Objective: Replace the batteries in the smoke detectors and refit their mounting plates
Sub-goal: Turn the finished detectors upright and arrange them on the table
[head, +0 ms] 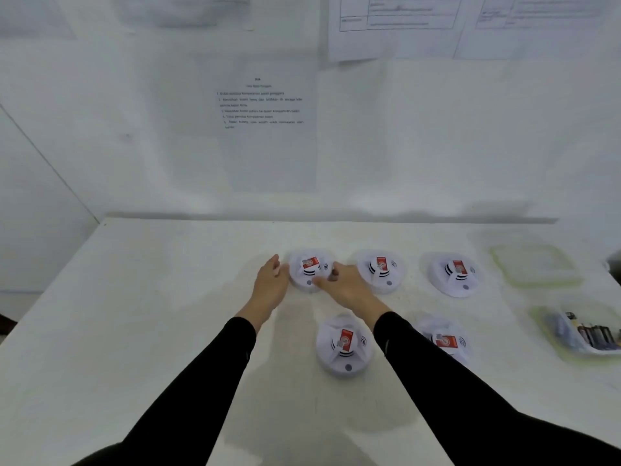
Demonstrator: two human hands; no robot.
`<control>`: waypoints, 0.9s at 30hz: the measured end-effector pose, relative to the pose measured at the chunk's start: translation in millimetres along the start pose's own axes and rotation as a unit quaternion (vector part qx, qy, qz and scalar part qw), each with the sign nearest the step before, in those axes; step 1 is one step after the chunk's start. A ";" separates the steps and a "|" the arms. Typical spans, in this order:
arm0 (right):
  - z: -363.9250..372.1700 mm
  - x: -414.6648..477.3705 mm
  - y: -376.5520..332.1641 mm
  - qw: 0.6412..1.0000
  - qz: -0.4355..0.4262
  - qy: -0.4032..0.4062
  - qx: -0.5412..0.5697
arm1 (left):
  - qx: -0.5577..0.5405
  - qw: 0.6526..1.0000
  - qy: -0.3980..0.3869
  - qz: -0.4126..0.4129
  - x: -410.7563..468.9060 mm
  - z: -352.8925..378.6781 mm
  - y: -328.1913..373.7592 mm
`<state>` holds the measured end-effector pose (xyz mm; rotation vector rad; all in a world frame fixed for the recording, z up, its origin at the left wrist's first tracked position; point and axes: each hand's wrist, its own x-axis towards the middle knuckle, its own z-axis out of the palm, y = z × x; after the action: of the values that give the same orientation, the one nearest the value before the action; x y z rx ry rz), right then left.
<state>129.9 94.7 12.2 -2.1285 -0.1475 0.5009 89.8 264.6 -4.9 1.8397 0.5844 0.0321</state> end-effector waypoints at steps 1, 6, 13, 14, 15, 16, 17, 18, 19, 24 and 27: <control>2.8 3.2 -0.5 1.000 0.001 0.002 0.005 | 0.006 1.000 -0.011 0.006 6.0 0.5 -3.0; 9.5 19.5 2.3 0.998 -0.013 0.010 0.061 | 0.012 0.997 -0.014 0.072 15.0 4.2 -11.0; 4.6 23.9 0.8 0.987 -0.037 0.002 0.156 | -0.056 0.995 0.010 0.081 10.7 4.6 -14.1; 5.0 24.9 2.4 0.986 -0.039 0.003 0.163 | -0.060 0.995 0.010 0.084 10.8 4.2 -15.0; 5.3 25.4 3.4 0.986 -0.039 0.004 0.163 | -0.065 0.994 0.009 0.090 11.1 3.7 -16.3; 5.2 25.1 4.1 0.985 -0.044 0.005 0.167 | -0.061 0.993 0.008 0.096 10.8 3.3 -17.2; 5.1 24.6 3.9 0.985 -0.047 0.004 0.165 | -0.055 0.993 0.006 0.106 10.1 3.0 -18.3; 5.1 24.6 4.2 0.985 -0.049 0.002 0.165 | -0.043 0.992 0.006 0.118 8.5 2.8 -18.6; 5.1 24.3 4.2 0.986 -0.050 0.000 0.160 | -0.031 0.991 0.007 0.130 7.3 2.9 -19.8; 2.8 26.7 10.6 0.984 -0.068 -0.009 0.163 | 0.015 0.985 0.027 0.170 5.8 7.2 -23.7; 3.5 27.6 12.7 0.983 -0.072 -0.005 0.171 | 0.020 0.983 0.032 0.177 8.0 8.7 -27.1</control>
<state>152.6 98.1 -8.1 -1.7644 -0.2050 0.4191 89.3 266.4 -34.4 1.9670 0.2974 0.3213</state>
